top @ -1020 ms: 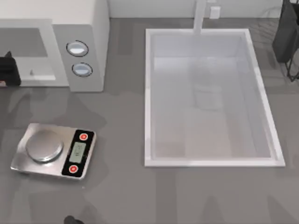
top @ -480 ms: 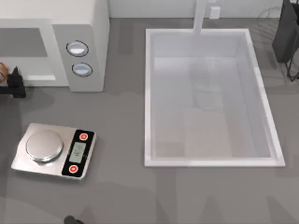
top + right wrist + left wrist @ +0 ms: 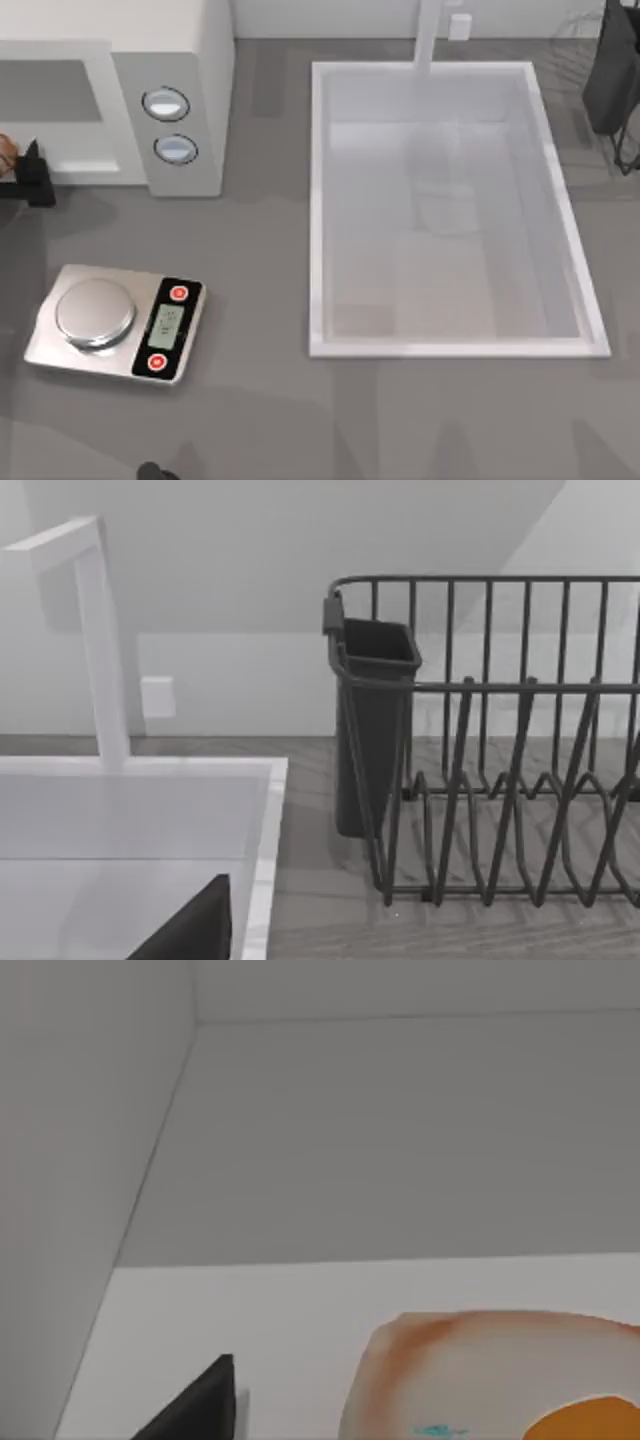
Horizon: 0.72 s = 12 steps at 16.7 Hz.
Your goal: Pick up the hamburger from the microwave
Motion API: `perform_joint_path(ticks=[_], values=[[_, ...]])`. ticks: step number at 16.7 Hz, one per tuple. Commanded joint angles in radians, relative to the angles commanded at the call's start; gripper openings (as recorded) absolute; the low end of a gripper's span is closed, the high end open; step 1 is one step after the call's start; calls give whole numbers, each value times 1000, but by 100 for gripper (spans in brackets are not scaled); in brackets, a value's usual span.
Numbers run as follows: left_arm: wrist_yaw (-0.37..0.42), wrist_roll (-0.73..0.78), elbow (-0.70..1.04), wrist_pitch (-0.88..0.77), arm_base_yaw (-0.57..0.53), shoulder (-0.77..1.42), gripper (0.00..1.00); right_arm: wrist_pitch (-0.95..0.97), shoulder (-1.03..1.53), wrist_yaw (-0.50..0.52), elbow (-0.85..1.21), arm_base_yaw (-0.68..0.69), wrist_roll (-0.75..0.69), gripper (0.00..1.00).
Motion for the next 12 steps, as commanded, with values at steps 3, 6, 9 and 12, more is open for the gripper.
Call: perform_joint_path(ticks=[3, 6, 9, 12], values=[[-6, 7, 54, -51, -30, 35, 100, 0, 0, 0, 0, 0, 0, 100], [-18, 16, 160, -134, -64, 99, 100, 0, 0, 0, 0, 0, 0, 100], [-35, 15, 310, -235, -87, 189, 100, 0, 0, 0, 0, 0, 0, 100], [-53, 1, 477, -334, -98, 290, 100, 0, 0, 0, 0, 0, 0, 100]])
